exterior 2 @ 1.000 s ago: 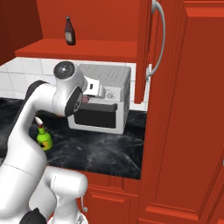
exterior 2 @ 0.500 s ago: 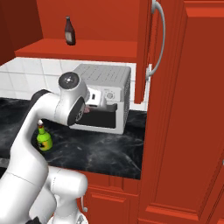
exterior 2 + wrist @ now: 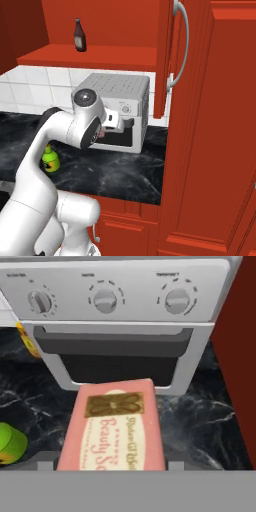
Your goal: Pick the bar soap and spray from the cabinet and place them on the counter.
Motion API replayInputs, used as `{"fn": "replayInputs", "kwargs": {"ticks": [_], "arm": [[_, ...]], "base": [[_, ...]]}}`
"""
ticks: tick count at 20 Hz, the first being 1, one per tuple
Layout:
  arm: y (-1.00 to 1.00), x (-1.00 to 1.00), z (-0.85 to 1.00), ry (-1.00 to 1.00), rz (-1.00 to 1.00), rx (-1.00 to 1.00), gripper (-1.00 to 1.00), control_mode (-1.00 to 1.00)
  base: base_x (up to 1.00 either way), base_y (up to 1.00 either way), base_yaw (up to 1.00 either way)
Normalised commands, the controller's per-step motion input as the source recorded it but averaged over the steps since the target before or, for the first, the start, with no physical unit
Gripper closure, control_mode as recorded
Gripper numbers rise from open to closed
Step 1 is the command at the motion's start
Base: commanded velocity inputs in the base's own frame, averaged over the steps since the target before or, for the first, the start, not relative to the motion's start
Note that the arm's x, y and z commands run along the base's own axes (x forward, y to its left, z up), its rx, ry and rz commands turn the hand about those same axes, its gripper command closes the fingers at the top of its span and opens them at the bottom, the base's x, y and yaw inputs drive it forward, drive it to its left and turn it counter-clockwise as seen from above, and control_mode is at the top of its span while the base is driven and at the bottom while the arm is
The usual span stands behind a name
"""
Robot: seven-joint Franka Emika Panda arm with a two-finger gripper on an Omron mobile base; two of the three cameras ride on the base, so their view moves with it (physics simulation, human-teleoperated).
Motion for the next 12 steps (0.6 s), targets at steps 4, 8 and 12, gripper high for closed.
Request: {"fn": "replayInputs", "kwargs": {"ticks": [4,8,12], "arm": [[-0.12,-0.06,-0.27,0.08,0.03,0.00,1.00,-1.00],[-0.08,-0.04,-0.30,0.09,0.03,0.00,1.00,-1.00],[-0.06,-0.02,-0.36,0.10,0.03,0.00,1.00,-1.00]], "base": [[0.00,0.00,0.00],[0.00,0.00,0.00],[0.00,0.00,0.00]]}}
